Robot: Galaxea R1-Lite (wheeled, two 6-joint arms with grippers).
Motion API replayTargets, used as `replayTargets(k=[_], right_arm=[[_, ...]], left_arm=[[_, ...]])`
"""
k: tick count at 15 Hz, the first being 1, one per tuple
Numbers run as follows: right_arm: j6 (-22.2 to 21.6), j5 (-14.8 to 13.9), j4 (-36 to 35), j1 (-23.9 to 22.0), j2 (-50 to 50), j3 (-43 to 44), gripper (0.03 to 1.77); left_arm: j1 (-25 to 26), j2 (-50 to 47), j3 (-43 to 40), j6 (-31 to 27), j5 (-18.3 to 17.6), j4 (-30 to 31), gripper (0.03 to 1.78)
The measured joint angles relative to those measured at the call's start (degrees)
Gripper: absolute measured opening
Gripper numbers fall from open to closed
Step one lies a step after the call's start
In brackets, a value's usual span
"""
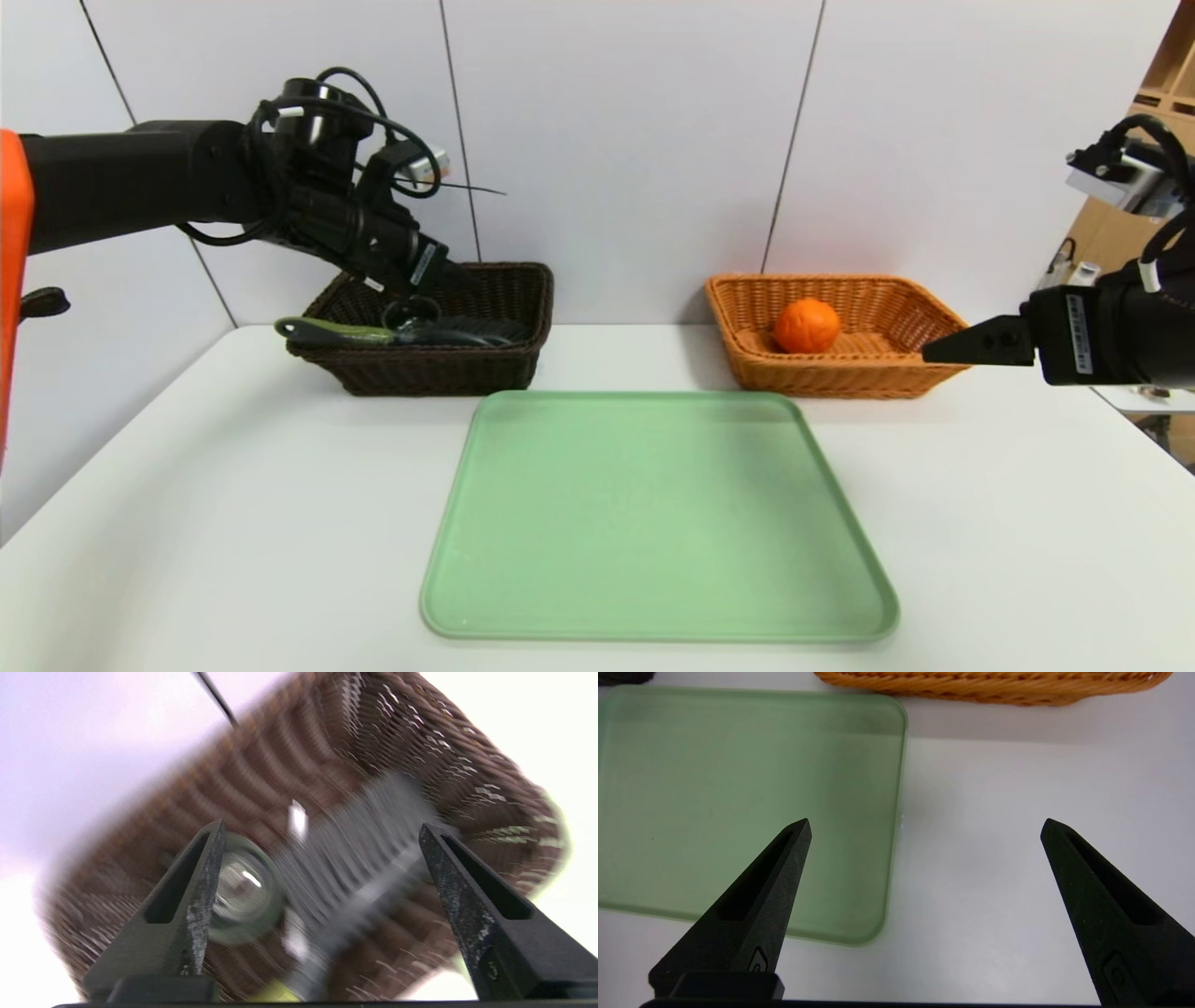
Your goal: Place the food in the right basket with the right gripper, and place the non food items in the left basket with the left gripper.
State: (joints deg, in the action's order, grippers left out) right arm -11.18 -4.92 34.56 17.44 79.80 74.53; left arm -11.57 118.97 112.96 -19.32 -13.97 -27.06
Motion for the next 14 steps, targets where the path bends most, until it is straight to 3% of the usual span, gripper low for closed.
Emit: replayTargets(k=[3,5,9,14], right_arm=[[-0.01,0.02,-0.69,1.77,0.0,-0.09,1.7],[-0.06,0.05,-0.74,3.67,-0.09,-0.09,1.7],[-1.0,0.02,-0.63,9.07,-1.13,-0.09,1.7],[-0.72,0.61,-0.33,13.14,-5.72,-3.39,1.7]], left_arm=[[-2.78,-3.34,-1.13,14.2,0.0,-4.83,1.56],[-4.58,-6.84,-4.8,19.65,0.0,-5.81,1.59],[-7.95,-15.82,-16.49,23.31,-0.13,-5.66,1.64],[-12.57,-29.2,-32.31,23.76,-0.52,-5.49,1.67]])
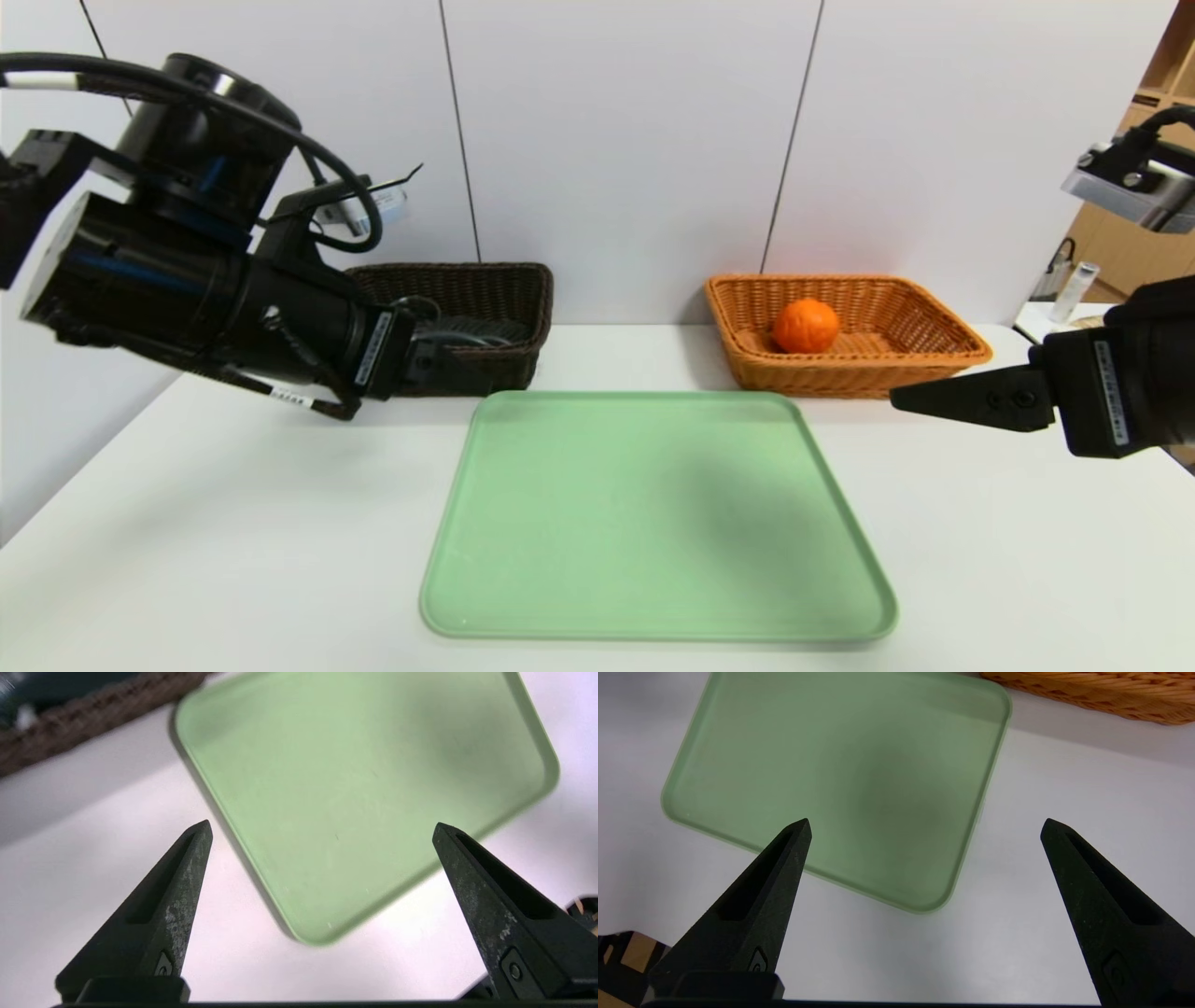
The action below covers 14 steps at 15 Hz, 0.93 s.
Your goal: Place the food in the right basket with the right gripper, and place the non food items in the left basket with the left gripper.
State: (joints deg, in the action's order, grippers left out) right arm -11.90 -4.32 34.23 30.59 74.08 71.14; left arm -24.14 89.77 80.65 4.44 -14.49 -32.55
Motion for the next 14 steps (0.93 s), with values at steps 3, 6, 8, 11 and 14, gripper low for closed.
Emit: replayTargets(k=[3,6,8,11,14], right_arm=[[0.93,0.1,0.13,1.35,-5.03,-4.39,1.7],[1.43,-0.15,0.16,1.28,-10.52,-8.67,1.7],[1.56,-0.28,0.33,-0.83,-13.78,-10.35,1.7],[1.9,-0.09,0.61,-6.06,-18.52,-11.86,1.7],[2.36,-0.04,0.71,-12.31,-23.13,-12.74,1.7]], left_arm=[[-2.27,-7.89,-8.69,-0.15,0.06,0.05,1.67],[-2.62,-15.52,-15.88,-0.52,1.3,0.11,1.68],[-0.63,-20.42,-20.18,-1.06,3.3,0.39,1.69],[5.29,-27.17,-25.48,-4.36,4.44,2.38,1.69],[12.7,-33.41,-29.55,-8.97,4.28,3.01,1.69]])
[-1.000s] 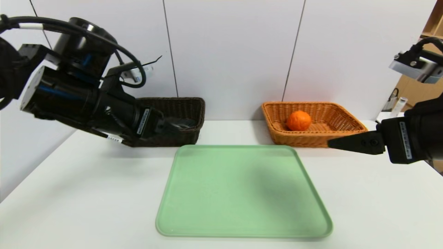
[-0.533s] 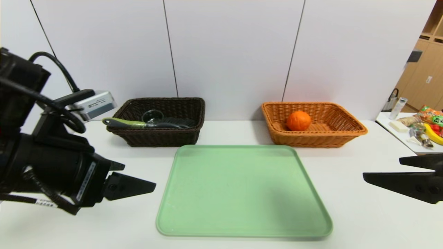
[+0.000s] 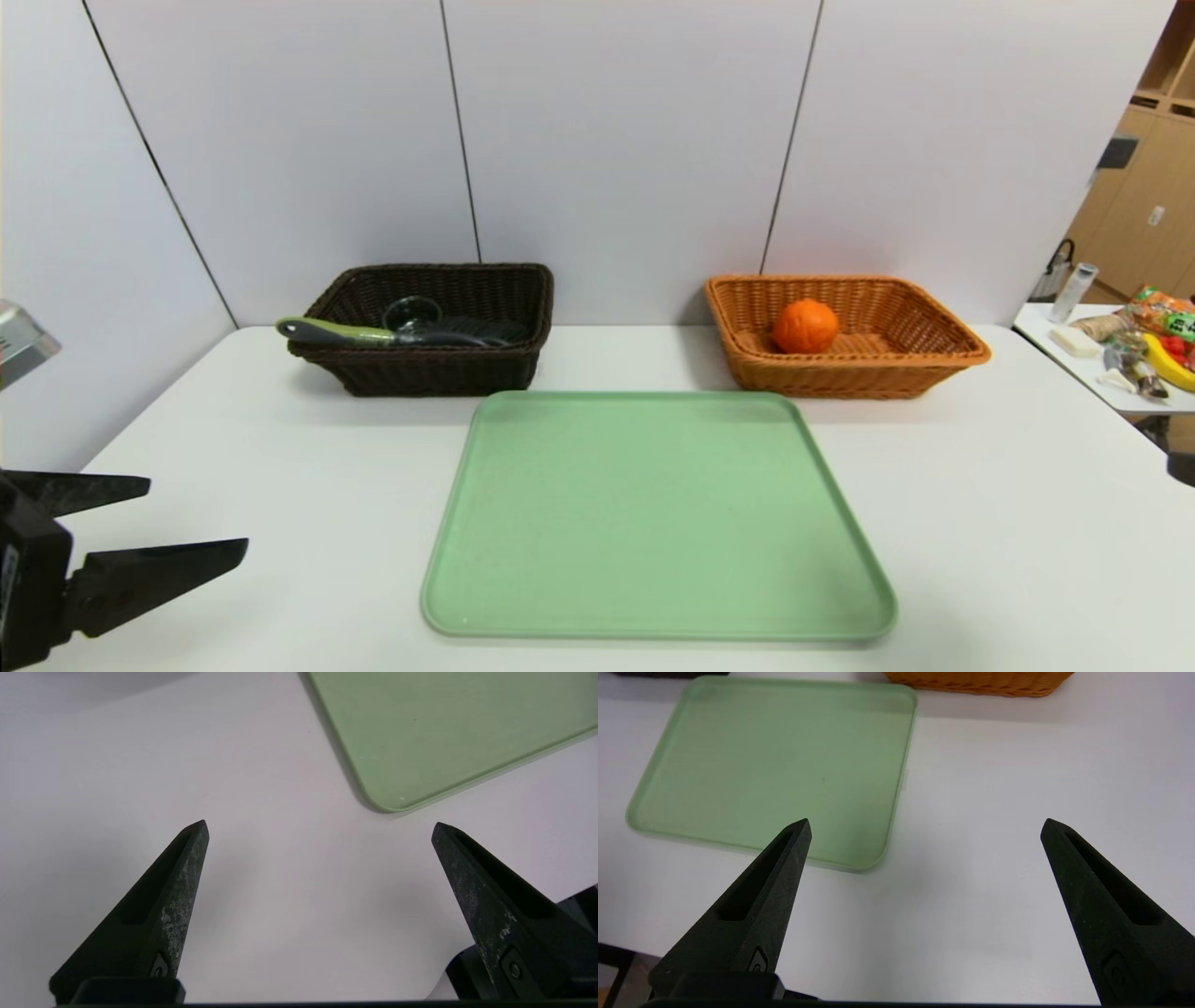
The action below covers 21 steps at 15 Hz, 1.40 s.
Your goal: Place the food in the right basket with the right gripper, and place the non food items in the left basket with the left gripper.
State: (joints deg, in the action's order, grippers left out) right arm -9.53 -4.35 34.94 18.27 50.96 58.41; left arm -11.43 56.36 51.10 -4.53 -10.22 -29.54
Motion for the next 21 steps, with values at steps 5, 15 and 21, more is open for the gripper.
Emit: replayTargets(k=[5,15,21], right_arm=[[0.09,0.17,2.79,-9.13,-8.16,-1.07,1.7],[4.3,6.06,7.86,-18.71,-22.88,-5.6,1.7],[5.96,11.96,8.23,-23.98,-31.2,-8.79,1.7]], left_arm=[[6.56,-10.3,-5.55,-1.79,-0.12,0.0,1.69],[11.9,-28.77,-18.53,-1.52,-0.34,-0.23,1.69],[12.7,-35.99,-22.72,-1.61,-0.28,0.1,1.69]])
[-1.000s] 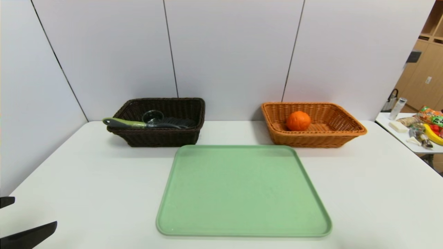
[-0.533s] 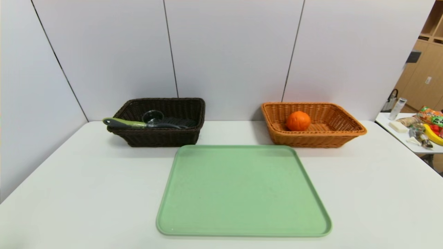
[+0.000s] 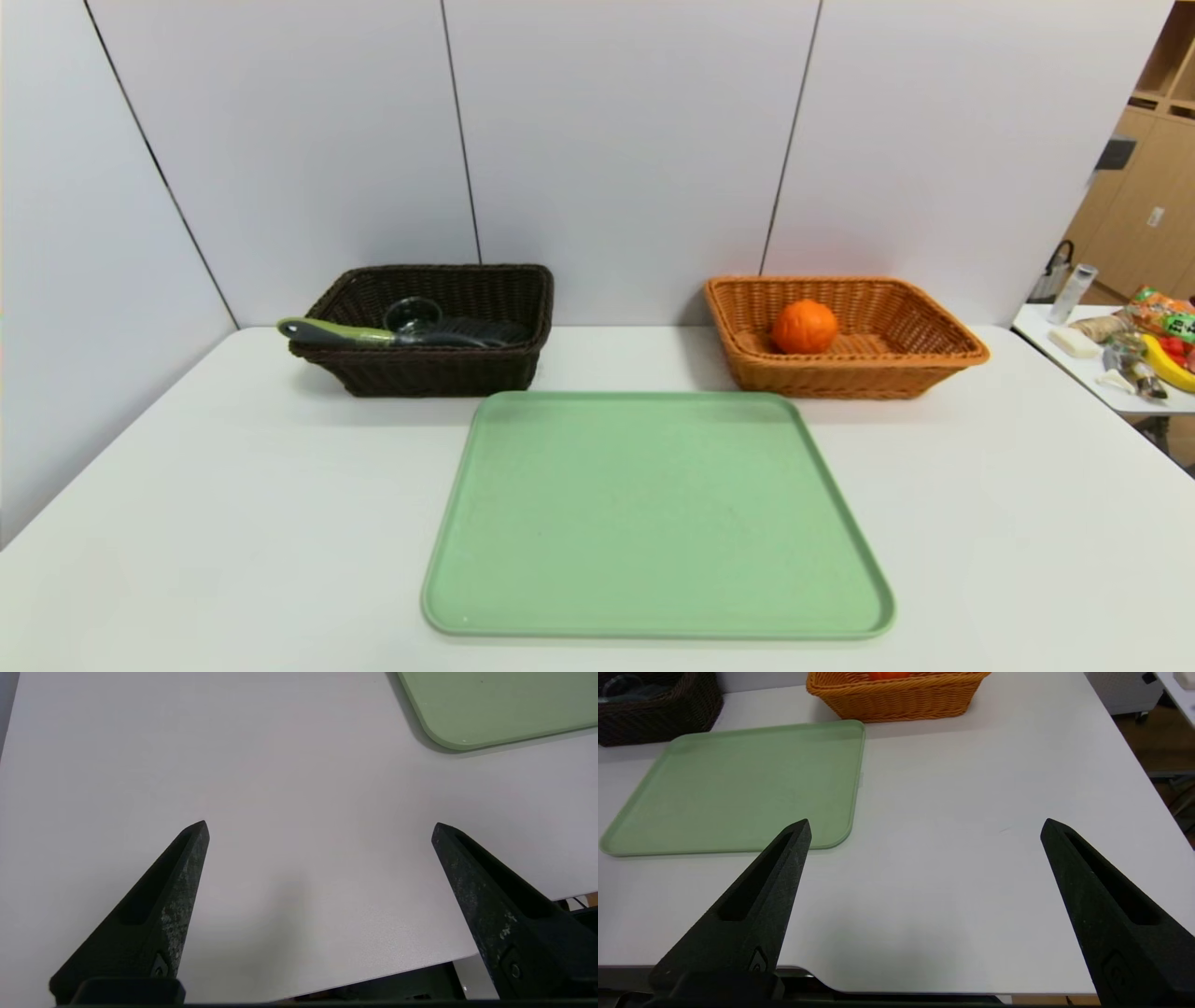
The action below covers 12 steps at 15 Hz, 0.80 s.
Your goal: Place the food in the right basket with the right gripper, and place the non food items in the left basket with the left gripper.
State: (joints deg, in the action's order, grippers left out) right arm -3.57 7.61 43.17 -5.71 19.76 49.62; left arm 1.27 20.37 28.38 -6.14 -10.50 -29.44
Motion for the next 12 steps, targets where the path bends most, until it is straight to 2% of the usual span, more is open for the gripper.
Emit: replayTargets(k=[4,6,8,12], right_arm=[[1.18,0.18,-1.08,-0.51,-2.93,-1.99,1.7],[1.16,2.65,-3.62,-0.52,-3.36,-2.4,1.7],[1.04,4.66,-4.25,-0.52,-3.54,-2.84,1.7],[-1.39,4.46,-4.11,0.94,-2.65,-2.82,1.7]], left_arm=[[0.94,-4.61,-2.89,0.41,0.33,2.21,1.69],[1.05,-5.57,-3.44,0.39,0.3,5.94,1.69],[1.07,-6.23,-4.29,0.3,0.22,6.27,1.69],[1.07,-6.66,-5.1,0.33,0.06,6.02,1.69]])
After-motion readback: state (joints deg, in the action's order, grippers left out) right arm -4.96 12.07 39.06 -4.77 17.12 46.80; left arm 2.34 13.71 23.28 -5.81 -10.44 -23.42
